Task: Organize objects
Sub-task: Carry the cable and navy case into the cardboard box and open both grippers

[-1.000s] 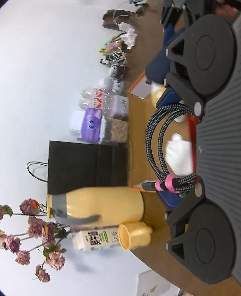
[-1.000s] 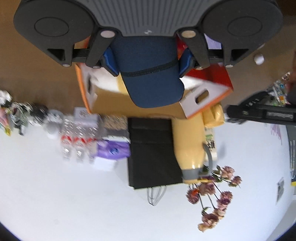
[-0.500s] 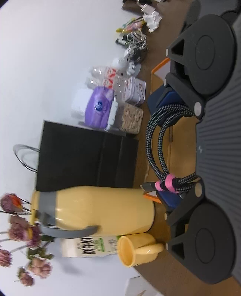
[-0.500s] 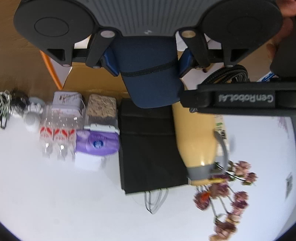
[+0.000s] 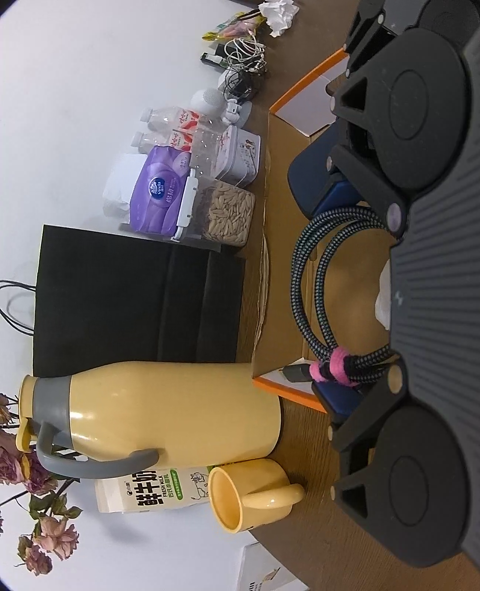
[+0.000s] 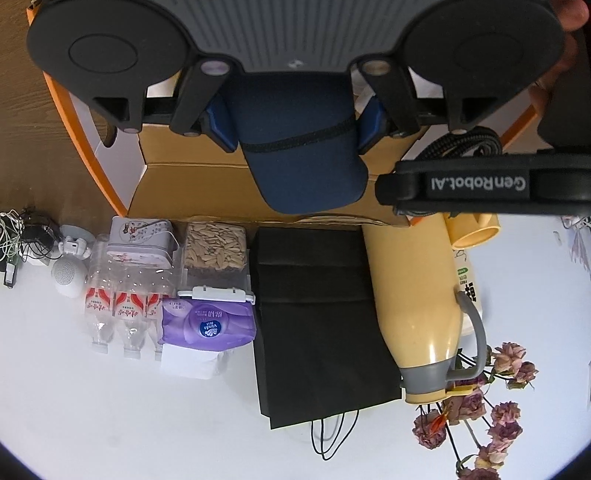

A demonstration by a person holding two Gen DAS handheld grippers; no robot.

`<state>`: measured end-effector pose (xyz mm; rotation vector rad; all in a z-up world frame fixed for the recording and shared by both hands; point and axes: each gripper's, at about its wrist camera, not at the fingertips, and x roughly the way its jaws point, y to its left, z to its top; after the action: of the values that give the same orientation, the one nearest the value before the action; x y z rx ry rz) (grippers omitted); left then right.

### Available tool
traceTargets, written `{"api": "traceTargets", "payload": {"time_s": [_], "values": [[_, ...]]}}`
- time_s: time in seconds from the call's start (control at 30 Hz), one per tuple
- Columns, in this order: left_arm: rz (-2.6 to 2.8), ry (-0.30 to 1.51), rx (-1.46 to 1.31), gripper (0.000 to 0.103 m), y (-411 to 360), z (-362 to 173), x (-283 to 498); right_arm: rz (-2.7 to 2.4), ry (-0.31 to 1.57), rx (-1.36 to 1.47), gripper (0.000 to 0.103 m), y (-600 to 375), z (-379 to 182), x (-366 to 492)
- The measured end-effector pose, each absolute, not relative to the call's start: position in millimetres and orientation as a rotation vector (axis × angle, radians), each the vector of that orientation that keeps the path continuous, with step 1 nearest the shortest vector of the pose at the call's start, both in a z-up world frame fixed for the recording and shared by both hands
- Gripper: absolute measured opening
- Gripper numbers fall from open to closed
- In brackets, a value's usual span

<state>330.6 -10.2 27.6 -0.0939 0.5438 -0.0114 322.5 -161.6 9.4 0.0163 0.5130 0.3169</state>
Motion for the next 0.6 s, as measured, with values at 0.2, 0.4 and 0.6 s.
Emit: {"api": "traceTargets", "payload": {"time_s": [0.2,0.4,0.6], "values": [[-0.014,0.493,-0.057,0.103,-14.1,35.0,322.0,0.299,0.526,0.024,0.093,-165.7,9.7,323.9],[-0.015,0.503,-0.054,0.103,-15.7,34.9,323.0,0.285,0.521,0.035,0.103,-171.0,14.3,322.6],[-0.012,0.497,-0.062,0.103,-14.3,35.5,322.4,0.282,0.528,0.031,0.103,-171.7,13.2,323.6]]}}
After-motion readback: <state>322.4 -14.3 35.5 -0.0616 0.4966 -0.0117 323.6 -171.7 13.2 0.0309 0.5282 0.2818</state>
